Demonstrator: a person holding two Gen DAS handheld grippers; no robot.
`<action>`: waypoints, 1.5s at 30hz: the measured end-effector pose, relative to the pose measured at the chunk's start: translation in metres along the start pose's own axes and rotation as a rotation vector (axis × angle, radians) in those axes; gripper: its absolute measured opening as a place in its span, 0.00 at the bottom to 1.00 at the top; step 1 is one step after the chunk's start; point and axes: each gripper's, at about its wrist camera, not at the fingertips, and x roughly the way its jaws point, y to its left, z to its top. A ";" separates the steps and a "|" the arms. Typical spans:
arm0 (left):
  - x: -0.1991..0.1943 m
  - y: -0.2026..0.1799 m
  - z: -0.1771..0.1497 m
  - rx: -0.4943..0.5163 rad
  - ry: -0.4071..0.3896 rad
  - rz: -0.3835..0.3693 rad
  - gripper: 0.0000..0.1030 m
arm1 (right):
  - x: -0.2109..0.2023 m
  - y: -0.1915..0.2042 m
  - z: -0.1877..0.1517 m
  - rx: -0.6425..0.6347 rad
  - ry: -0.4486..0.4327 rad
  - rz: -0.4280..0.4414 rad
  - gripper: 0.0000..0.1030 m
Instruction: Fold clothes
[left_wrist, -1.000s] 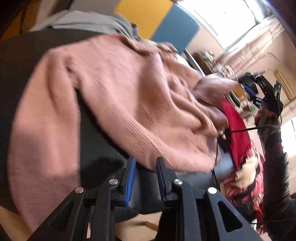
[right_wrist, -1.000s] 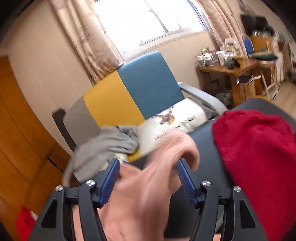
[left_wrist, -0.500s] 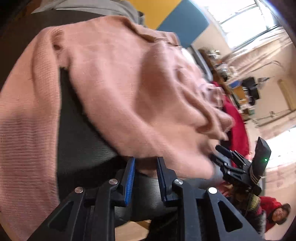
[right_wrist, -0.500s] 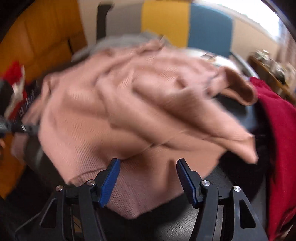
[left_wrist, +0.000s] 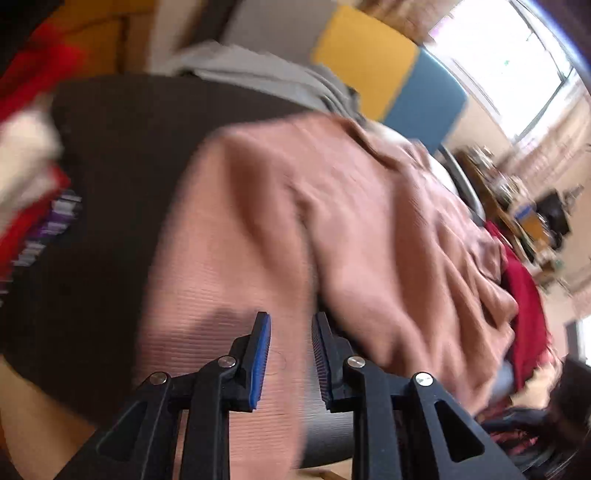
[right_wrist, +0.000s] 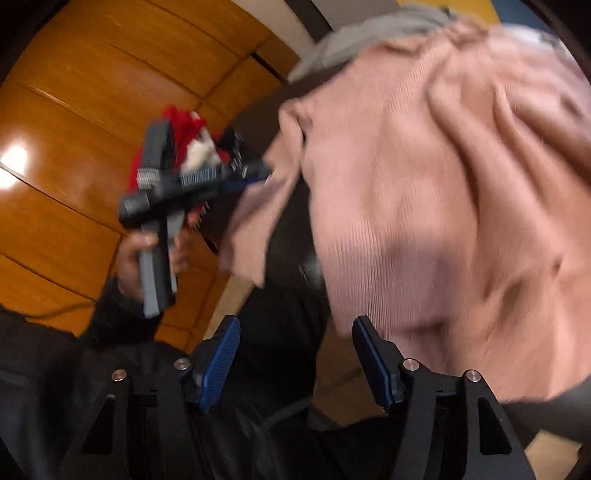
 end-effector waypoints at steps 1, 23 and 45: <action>-0.007 0.009 -0.001 -0.002 -0.017 0.027 0.24 | -0.007 0.000 0.009 -0.018 -0.023 -0.011 0.65; 0.098 0.017 0.147 0.171 0.003 0.525 0.08 | 0.030 -0.072 0.032 0.160 -0.060 -0.169 0.75; 0.022 0.015 0.005 -0.062 0.080 -0.216 0.23 | 0.017 -0.051 0.018 0.063 -0.086 -0.185 0.95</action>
